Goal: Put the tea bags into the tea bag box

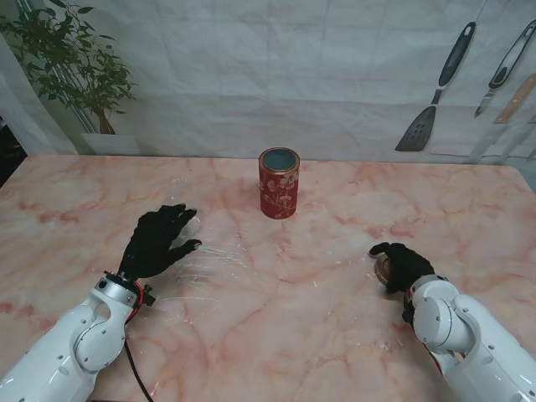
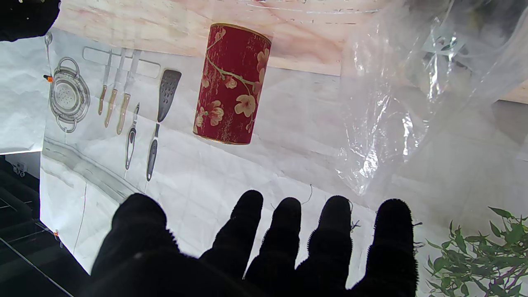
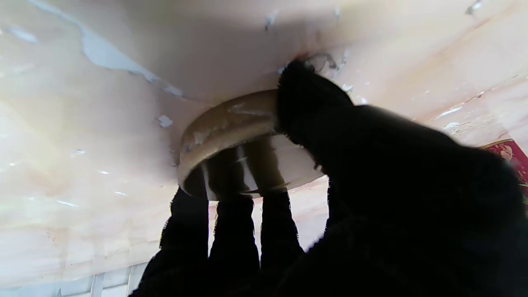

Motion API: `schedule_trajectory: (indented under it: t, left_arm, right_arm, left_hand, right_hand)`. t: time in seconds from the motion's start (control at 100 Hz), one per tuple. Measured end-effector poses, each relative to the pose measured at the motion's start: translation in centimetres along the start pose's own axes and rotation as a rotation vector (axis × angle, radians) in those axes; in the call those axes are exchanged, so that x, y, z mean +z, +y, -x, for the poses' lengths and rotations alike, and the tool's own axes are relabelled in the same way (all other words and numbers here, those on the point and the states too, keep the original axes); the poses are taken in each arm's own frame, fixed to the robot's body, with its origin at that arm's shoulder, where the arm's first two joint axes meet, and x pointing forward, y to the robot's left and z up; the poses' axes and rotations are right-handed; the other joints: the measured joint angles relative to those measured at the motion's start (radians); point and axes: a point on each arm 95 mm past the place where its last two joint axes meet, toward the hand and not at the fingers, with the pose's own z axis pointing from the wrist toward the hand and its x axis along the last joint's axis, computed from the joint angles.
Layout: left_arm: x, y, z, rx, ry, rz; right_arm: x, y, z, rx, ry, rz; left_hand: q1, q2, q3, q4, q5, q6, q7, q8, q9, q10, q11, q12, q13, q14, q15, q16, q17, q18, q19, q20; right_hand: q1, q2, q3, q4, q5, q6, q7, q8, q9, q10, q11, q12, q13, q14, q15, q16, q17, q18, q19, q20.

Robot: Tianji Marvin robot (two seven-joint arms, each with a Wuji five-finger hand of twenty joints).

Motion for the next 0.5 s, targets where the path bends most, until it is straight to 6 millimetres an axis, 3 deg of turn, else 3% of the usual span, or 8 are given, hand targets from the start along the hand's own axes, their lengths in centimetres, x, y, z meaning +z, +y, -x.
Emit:
schedule_trajectory:
  t: [0.07,0.15,0.5]
  left_arm:
    - [0.0,-0.01,0.0,-0.002,0.0,-0.001]
    - [0.01,-0.02,0.01,-0.004,0.001,-0.001]
    - [-0.04,-0.03,0.09,-0.015,0.0,-0.002]
  right_arm:
    - [0.09,0.01,-0.11,-0.004,0.001,0.017]
    - [0.21,-0.02,-0.2,-0.002,0.003,0.039]
    - [0.73,-0.12,-0.42,-0.002,0.001,0.101]
  left_hand:
    - [0.0,0.0,0.0,0.0,0.0,0.0,0.0,0.0,0.0,0.0,0.0,0.0,0.0,0.0,0.0,0.0,0.0,0.0,0.0,0.0]
    - [0.0,0.0,0.0,0.0,0.0,0.0,0.0,0.0,0.0,0.0,0.0,0.0,0.002,0.0,0.0,0.0,0.0,0.0,0.0,0.0]
    - [0.0,0.0,0.0,0.0,0.0,0.0,0.002,0.006,0.0,-0.01,0.001,0.0,0.002,0.0,0.0,0.0,0.001,0.0,0.001,0.0]
  right_hand:
    - [0.03,-0.057,0.011,-0.054,0.0,-0.001,0.028,0.014,0.004,-0.008,0.116,-0.003,0.038,0.007,-0.001,0.0,0.043,0.022,0.0,-0.034]
    - [0.044,-0.106,0.023,-0.094,0.003,-0.006,0.036,0.025,0.047,-0.015,0.137,-0.016,0.08,0.012,-0.002,0.0,0.084,0.041,0.0,-0.042]
    - [0.055,-0.184,0.025,-0.142,0.067,-0.021,0.049,0.052,0.133,-0.035,0.146,-0.054,0.164,0.014,-0.014,0.0,0.168,0.09,0.037,-0.048]
